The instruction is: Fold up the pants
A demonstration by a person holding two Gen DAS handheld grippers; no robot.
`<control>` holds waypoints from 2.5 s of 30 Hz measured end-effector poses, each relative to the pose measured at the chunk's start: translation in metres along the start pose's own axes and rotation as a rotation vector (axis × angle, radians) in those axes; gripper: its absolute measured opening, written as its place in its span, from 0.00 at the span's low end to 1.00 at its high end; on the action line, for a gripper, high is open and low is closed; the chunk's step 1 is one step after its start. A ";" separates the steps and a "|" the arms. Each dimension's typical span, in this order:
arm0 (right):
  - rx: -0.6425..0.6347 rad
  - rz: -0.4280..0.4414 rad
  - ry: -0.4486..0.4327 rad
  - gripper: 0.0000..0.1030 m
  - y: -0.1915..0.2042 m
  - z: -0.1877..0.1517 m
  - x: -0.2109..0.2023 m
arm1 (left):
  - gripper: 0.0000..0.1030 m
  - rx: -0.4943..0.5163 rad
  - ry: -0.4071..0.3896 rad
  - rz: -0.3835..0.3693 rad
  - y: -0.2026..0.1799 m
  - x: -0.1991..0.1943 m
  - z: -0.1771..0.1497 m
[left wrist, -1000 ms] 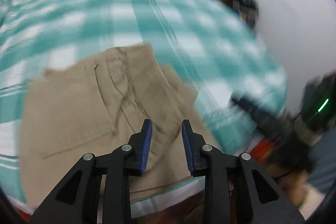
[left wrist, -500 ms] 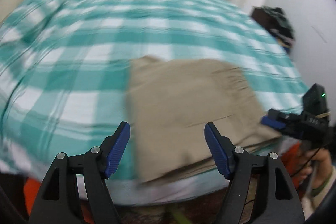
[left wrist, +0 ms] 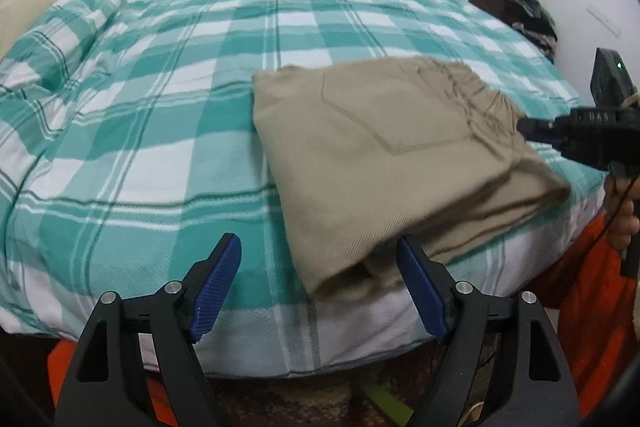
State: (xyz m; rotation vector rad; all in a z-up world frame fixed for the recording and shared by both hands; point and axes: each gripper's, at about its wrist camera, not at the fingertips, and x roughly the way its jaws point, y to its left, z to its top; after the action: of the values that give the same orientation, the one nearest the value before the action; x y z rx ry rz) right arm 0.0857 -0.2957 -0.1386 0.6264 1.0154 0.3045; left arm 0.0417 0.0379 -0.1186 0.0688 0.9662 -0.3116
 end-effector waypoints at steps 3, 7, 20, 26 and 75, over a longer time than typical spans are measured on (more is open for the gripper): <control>0.051 0.014 -0.010 0.09 -0.012 0.000 0.001 | 0.79 -0.013 0.019 0.008 0.003 0.004 -0.004; 0.106 0.038 -0.004 0.17 -0.022 0.000 0.002 | 0.79 -0.031 0.028 0.018 0.006 0.008 -0.003; 0.045 -0.077 0.102 0.54 -0.008 0.009 0.041 | 0.79 -0.040 0.046 0.012 0.012 0.009 -0.011; 0.082 0.047 0.010 0.27 -0.004 0.013 0.021 | 0.79 -0.027 0.018 -0.051 0.002 0.006 -0.006; -0.358 -0.201 0.056 0.35 0.030 -0.001 -0.005 | 0.77 0.154 0.045 -0.060 -0.018 0.009 0.043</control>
State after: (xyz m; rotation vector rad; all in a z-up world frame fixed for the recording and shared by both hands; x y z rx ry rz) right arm 0.0843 -0.2744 -0.1173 0.1915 1.0370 0.3182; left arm 0.0755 0.0106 -0.1006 0.1885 0.9887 -0.4414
